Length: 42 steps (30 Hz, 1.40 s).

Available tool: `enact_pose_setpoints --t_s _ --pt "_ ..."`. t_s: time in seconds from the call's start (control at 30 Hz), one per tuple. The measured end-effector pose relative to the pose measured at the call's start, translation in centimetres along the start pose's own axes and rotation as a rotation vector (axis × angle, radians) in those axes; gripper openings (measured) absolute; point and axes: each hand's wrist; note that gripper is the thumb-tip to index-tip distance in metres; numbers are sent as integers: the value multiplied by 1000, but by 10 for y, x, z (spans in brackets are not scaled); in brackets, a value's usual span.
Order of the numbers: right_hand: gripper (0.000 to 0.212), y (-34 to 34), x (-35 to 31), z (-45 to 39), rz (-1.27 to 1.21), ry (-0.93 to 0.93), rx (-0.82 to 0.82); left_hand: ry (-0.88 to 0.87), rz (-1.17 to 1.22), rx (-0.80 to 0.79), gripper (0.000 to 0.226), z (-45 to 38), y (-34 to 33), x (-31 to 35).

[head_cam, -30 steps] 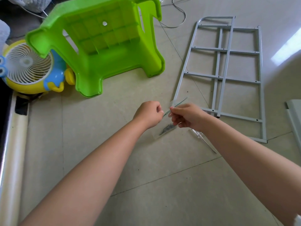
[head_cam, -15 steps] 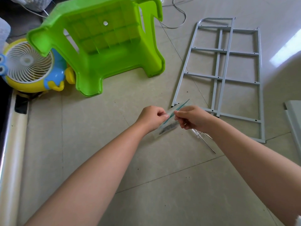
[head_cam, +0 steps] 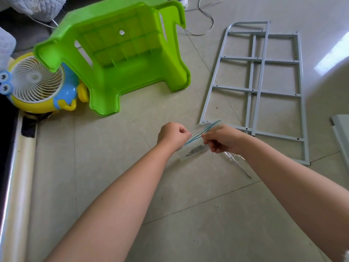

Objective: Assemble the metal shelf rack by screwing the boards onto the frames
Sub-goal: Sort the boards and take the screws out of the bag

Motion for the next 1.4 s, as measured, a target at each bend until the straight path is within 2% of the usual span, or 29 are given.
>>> enact_pose_setpoints --t_s 0.1,0.23,0.33,0.43,0.6,0.8,0.9,1.0,1.07,1.13,1.23,1.4 --pt "29 4 0 2 -8 66 66 -18 50 -146 29 4 0 -3" --pt "31 8 -4 4 43 128 115 -34 -79 -235 19 9 -2 -9" --pt "29 5 -5 2 110 101 129 -72 -108 -163 18 10 -3 -7" --pt "26 3 -5 0 73 66 139 -88 -100 -75 19 10 -4 -6" --pt "26 5 -6 -2 79 25 126 -16 -126 89 34 6 -6 -2" --pt "25 7 -11 0 -4 -13 53 61 -136 162 34 -1 2 7" --pt "26 7 -13 0 6 -38 66 99 -99 95 31 -4 2 8" --pt "26 7 -9 2 -85 -6 187 122 -120 -30 26 -2 2 3" --pt "24 6 -5 1 -159 34 274 115 -159 -128 29 2 2 0" --pt "23 3 -2 -1 -151 54 309 101 -269 -234 23 7 0 -1" --pt "26 -2 -6 -4 -35 84 225 46 -331 -228 10 7 0 3" --pt "31 -3 -19 1 300 148 2 -51 -109 -12 15 4 7 8"
Point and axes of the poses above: each hand's wrist, its own z-axis away from the middle knuckle, its own y-axis out of the back of the hand, x = y × z, and after that the axes turned 5 degrees about y, right-handed
